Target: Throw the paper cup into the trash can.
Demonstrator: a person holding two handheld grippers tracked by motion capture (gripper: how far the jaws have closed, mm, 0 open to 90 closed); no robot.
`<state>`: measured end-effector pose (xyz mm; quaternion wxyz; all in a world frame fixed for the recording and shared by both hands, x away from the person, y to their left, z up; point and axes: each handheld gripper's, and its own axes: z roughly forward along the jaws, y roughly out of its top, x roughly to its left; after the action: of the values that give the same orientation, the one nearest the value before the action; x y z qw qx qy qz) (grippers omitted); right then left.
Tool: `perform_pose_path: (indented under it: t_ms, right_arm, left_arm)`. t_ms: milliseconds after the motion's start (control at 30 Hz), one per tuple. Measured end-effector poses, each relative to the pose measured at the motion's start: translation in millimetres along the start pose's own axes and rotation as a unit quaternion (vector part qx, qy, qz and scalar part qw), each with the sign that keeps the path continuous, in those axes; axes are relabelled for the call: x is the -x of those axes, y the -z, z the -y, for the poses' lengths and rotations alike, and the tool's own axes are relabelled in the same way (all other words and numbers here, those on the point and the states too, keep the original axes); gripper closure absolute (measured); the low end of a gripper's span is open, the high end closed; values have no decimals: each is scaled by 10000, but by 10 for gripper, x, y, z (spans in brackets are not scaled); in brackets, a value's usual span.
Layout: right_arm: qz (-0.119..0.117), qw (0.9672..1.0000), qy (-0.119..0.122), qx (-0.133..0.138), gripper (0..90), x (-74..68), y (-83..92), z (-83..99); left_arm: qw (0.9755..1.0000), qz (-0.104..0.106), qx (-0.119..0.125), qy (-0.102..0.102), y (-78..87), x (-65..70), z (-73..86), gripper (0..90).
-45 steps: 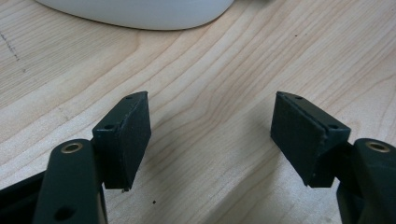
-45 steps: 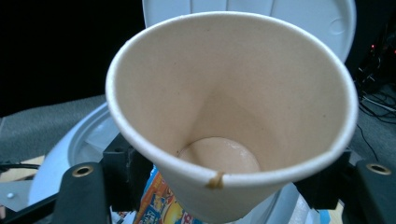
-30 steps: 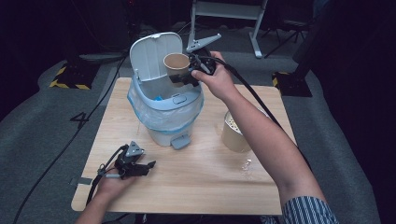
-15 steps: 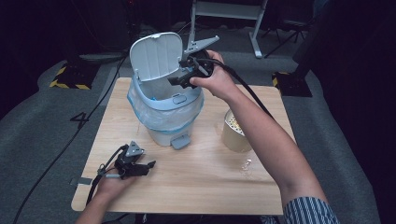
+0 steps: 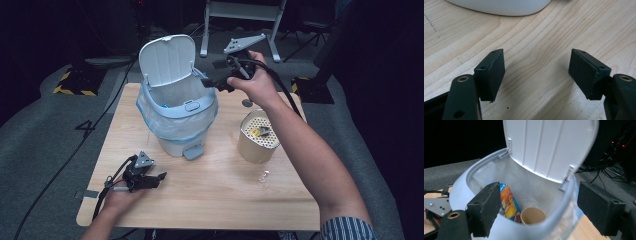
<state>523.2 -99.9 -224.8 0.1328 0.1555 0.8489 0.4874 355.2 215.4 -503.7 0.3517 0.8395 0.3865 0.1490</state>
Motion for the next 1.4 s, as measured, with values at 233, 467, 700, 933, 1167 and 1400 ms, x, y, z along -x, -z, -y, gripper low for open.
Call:
perform_pose_path:
  t_ms: [233,467,700,933,1167,1400]
  right_arm:
    - [174,9995,-171,179,200,140,358,229]
    - [432,9980,-416,204,201,275,694,519]
    - [580,9972,-473,33,228,312,1014,807]
    - [638,9969,-440,-117,243,269,1247,1020]
    - [653,9959,-579,-244,253,181,1471,1298]
    - [668,9943,-699,-450,265,76,1620,1609]
  left_arm:
    - [10000,-8,10,28,1,2,2,295]
    - [10000,-18,14,14,-5,-9,-3,295]
    - [10000,-43,7,68,-12,-6,-11,289]
    - [10000,-53,8,72,-12,-6,-11,289]
    - [9999,-66,8,85,-13,-3,-11,289]
    - [9999,-74,8,98,-11,-1,-9,289]
